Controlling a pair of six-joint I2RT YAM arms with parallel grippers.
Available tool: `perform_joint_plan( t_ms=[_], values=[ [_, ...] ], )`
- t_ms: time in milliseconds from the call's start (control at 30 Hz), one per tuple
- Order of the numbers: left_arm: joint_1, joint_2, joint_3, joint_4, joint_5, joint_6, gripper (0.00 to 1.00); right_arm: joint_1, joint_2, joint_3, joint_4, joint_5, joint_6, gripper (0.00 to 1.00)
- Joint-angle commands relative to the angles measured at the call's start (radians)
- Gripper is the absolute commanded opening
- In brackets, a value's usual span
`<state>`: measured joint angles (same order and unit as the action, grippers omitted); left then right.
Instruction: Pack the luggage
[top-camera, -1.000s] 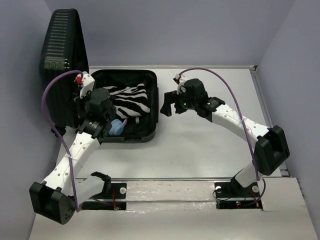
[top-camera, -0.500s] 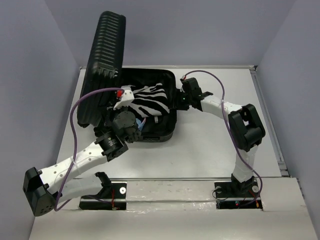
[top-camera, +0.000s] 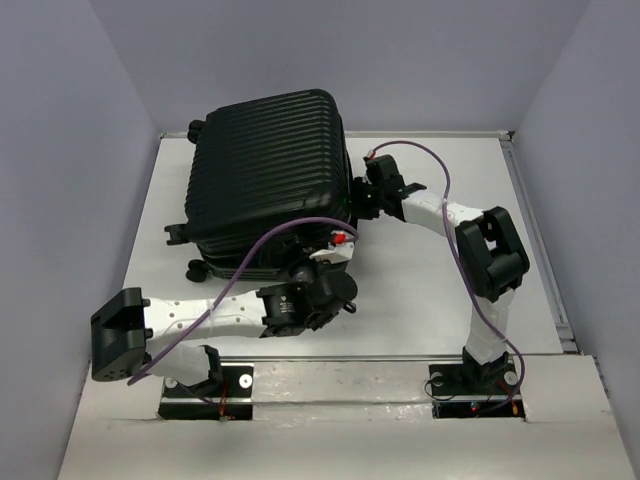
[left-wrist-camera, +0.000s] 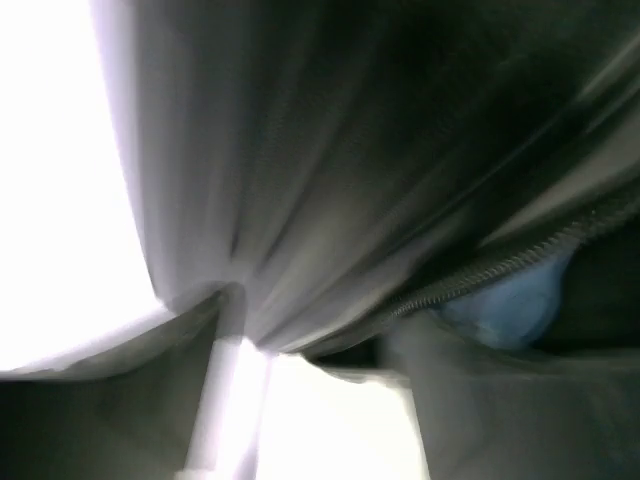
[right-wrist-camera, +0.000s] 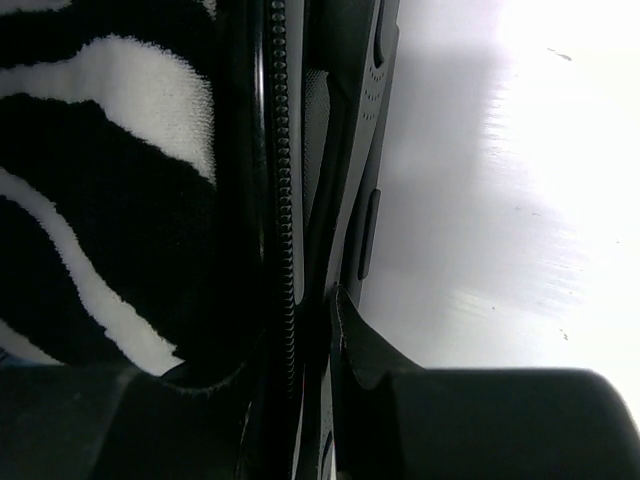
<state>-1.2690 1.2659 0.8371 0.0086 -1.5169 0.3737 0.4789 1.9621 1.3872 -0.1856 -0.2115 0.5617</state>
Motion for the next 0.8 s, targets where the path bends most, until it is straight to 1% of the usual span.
perform_joint_plan(
  t_ms=[0, 100, 167, 233, 267, 300, 333, 433, 467, 500, 533, 567, 600, 633, 667, 700, 733, 767],
  values=[
    [-0.108, -0.010, 0.125, 0.071, -0.106, -0.219, 0.99, 0.043, 0.004, 0.021, 0.127, -0.169, -0.023, 0.10],
    [-0.161, -0.037, 0.199, 0.070, -0.094, -0.239, 0.99, 0.043, 0.001, 0.019, 0.126, -0.166, -0.022, 0.10],
    [-0.182, -0.069, 0.224, 0.070, -0.043, -0.252, 0.99, 0.043, -0.002, 0.013, 0.127, -0.161, -0.019, 0.11],
    [-0.202, -0.123, 0.243, 0.062, 0.013, -0.297, 0.99, 0.043, -0.006, 0.007, 0.127, -0.152, -0.014, 0.11],
    [-0.205, -0.138, 0.270, 0.006, 0.076, -0.335, 0.99, 0.032, -0.011, 0.001, 0.127, -0.154, -0.013, 0.12],
    [-0.202, -0.164, 0.316, -0.066, 0.114, -0.481, 0.99, 0.032, -0.014, -0.002, 0.127, -0.155, -0.008, 0.14],
    [-0.199, -0.175, 0.332, -0.147, 0.167, -0.530, 0.99, 0.032, -0.017, -0.007, 0.129, -0.154, -0.003, 0.14],
    [-0.190, -0.217, 0.347, -0.141, 0.233, -0.539, 0.99, 0.023, -0.034, -0.020, 0.136, -0.155, 0.001, 0.19],
    [-0.175, -0.217, 0.387, -0.209, 0.248, -0.592, 0.99, 0.023, -0.040, -0.022, 0.138, -0.155, 0.003, 0.23],
    [-0.133, -0.215, 0.417, -0.266, 0.244, -0.640, 0.99, 0.023, -0.054, -0.024, 0.137, -0.155, 0.003, 0.34],
    [-0.045, -0.215, 0.478, -0.370, 0.277, -0.723, 0.99, 0.023, -0.063, -0.024, 0.135, -0.157, -0.002, 0.39],
    [0.029, -0.230, 0.503, -0.413, 0.328, -0.763, 0.99, 0.023, -0.075, -0.022, 0.132, -0.157, -0.003, 0.48],
    [0.105, -0.230, 0.516, -0.439, 0.384, -0.794, 0.97, 0.023, -0.087, -0.022, 0.129, -0.155, -0.006, 0.48],
    [0.184, -0.271, 0.493, -0.400, 0.490, -0.771, 0.92, 0.023, -0.115, -0.014, 0.121, -0.149, -0.014, 0.56],
    [0.260, -0.295, 0.476, -0.378, 0.533, -0.762, 0.90, 0.023, -0.127, -0.008, 0.103, -0.144, -0.017, 0.61],
    [0.408, -0.331, 0.467, -0.375, 0.569, -0.775, 0.85, 0.023, -0.140, -0.001, 0.091, -0.140, -0.023, 0.67],
    [0.481, -0.347, 0.461, -0.377, 0.604, -0.782, 0.83, 0.023, -0.149, 0.009, 0.077, -0.135, -0.031, 0.71],
    [0.546, -0.356, 0.464, -0.383, 0.682, -0.782, 0.82, 0.023, -0.167, 0.021, 0.066, -0.126, -0.042, 0.73]
  ],
)
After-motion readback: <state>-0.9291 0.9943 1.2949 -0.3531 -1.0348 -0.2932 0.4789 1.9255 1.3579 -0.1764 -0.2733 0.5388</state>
